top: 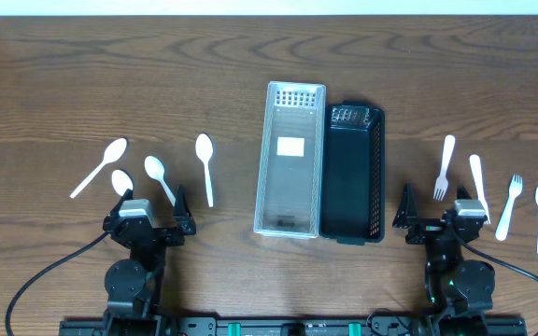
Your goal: Pack container
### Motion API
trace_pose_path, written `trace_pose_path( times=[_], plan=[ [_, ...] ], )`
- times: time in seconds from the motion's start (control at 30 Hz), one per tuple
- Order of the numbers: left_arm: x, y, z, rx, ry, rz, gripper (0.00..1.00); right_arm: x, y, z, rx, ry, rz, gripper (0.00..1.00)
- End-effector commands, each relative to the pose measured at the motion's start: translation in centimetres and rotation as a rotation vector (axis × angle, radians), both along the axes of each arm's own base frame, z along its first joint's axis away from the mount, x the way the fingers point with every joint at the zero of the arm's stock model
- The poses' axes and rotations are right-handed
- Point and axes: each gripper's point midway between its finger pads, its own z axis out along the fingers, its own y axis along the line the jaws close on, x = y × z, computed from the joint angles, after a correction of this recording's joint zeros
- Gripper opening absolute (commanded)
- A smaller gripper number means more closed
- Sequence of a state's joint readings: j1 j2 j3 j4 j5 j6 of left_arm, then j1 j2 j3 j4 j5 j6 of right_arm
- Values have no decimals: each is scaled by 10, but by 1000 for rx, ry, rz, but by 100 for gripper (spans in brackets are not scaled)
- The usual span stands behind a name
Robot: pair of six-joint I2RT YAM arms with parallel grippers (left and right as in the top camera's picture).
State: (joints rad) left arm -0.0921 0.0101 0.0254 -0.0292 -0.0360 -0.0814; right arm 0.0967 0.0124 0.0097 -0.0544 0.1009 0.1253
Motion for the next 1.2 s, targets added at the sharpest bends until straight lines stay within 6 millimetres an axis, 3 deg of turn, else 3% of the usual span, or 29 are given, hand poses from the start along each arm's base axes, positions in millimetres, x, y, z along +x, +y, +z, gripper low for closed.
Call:
trace_pose_path(
  times=[0.0,0.23,0.47,0.7,0.9,1.0,1.1,1.17],
  plan=[
    [0,2,-13,-5,31,10,98,0,0,-4,9,12,2,99],
    [-3,2,-20,-71,92,21,98,3,3,-16,58,91,8,99],
    [-5,2,23,-61,193,25,98,16,-4,17,37,217,-29,99],
    [3,2,59,-33,465,35,98,42,5,52,-12,495,16,99],
    [20,0,76,-6,664,40,98,65,14,67,-24,791,68,99],
    [27,0,65,-1,718,42,98,76,12,64,-40,866,57,99],
    [28,0,52,6,779,44,98,92,9,51,-48,892,38,74],
    [26,0,43,12,820,45,98,100,7,37,-40,926,28,44]
  ],
)
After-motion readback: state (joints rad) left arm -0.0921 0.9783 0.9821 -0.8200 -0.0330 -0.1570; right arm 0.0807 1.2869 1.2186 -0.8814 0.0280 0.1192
